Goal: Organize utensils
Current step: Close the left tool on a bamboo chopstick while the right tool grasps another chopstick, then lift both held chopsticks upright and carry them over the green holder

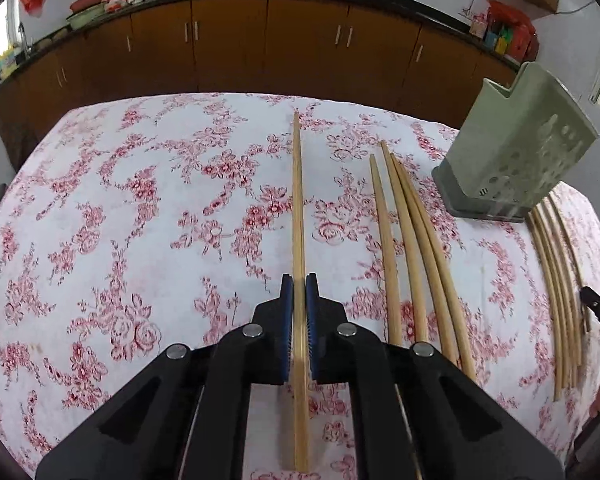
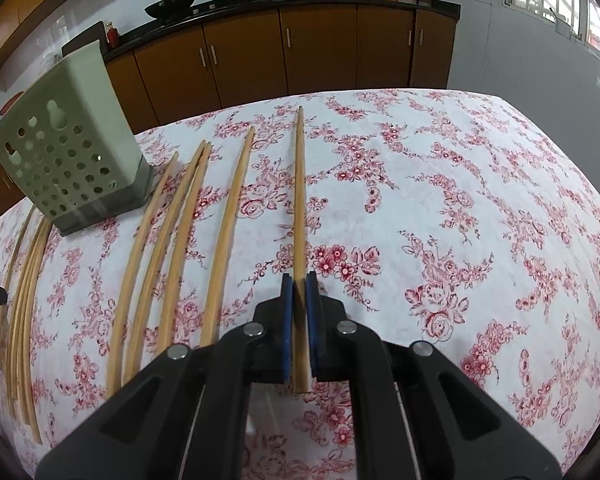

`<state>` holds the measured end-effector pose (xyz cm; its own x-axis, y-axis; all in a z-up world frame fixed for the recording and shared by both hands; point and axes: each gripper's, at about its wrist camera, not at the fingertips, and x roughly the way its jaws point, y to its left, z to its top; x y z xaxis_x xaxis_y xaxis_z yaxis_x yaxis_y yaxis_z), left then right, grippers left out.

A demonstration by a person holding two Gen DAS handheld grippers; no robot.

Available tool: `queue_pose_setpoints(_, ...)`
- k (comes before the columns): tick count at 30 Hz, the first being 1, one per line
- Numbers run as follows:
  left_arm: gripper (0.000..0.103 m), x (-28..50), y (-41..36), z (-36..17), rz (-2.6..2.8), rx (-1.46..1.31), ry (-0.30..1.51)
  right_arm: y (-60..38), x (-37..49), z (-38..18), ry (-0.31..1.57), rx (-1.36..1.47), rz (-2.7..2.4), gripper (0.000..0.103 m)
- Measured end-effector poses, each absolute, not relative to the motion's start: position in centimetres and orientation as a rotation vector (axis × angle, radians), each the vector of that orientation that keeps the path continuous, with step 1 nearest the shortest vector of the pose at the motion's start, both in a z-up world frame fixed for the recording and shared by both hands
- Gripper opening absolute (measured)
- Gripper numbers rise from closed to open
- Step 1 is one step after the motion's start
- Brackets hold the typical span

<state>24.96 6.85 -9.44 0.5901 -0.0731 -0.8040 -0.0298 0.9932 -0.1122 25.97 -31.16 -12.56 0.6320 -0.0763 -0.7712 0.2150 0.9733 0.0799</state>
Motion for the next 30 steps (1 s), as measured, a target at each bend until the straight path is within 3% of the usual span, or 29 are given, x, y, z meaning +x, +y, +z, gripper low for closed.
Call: queue_pose_setpoints(30, 0.009, 18.7, 5.4, -9.7, -0.005, -0.003, 0.888, -30.3, 23.5, -12.8, 0.857, 0.122, -0.152, 0.009)
